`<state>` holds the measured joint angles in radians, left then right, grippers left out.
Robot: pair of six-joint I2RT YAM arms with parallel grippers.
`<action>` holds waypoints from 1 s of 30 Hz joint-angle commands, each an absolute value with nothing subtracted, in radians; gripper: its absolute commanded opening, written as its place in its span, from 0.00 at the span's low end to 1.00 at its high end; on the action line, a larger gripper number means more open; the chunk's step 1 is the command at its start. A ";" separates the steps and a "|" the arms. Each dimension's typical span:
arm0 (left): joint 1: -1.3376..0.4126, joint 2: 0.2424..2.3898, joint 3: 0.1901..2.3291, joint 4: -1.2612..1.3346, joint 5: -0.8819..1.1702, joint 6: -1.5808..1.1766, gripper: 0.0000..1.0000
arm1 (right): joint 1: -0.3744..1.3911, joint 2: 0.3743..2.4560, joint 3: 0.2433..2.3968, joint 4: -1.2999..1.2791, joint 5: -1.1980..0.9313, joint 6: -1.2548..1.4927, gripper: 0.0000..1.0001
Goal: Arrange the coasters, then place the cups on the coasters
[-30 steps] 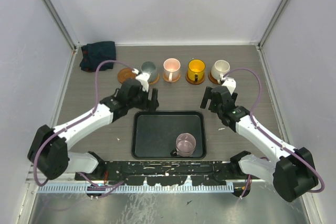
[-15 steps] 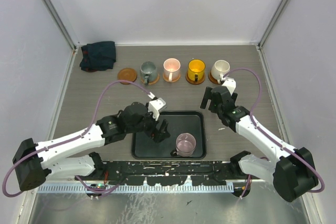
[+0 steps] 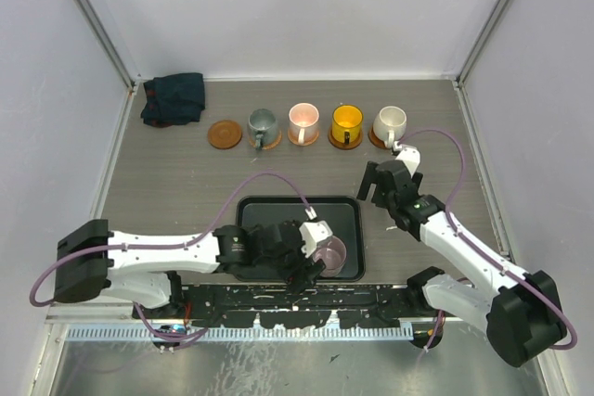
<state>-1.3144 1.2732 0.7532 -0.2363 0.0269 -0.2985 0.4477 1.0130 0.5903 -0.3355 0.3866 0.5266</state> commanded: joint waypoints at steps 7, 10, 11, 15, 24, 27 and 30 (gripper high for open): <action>-1.345 1.396 0.827 -0.163 -0.096 -0.305 0.85 | 0.447 0.945 0.571 -0.333 0.387 0.552 0.95; -1.345 1.427 0.846 -0.163 -0.096 -0.295 0.82 | 0.447 0.947 0.572 -0.335 0.383 0.555 0.95; -1.344 1.436 0.851 -0.162 -0.095 -0.293 0.81 | 0.448 0.949 0.572 -0.334 0.381 0.559 0.95; -1.345 1.455 0.862 -0.158 -0.100 -0.295 0.78 | 0.447 0.956 0.570 -0.327 0.376 0.561 0.95; -1.345 1.487 0.866 -0.159 -0.127 -0.289 0.67 | 0.447 0.982 0.571 -0.311 0.368 0.561 0.95; -1.345 1.508 0.867 -0.162 -0.130 -0.288 0.65 | 0.446 0.990 0.570 -0.305 0.367 0.562 0.95; -1.345 1.523 0.867 -0.161 -0.132 -0.290 0.63 | 0.447 0.994 0.567 -0.301 0.364 0.564 0.95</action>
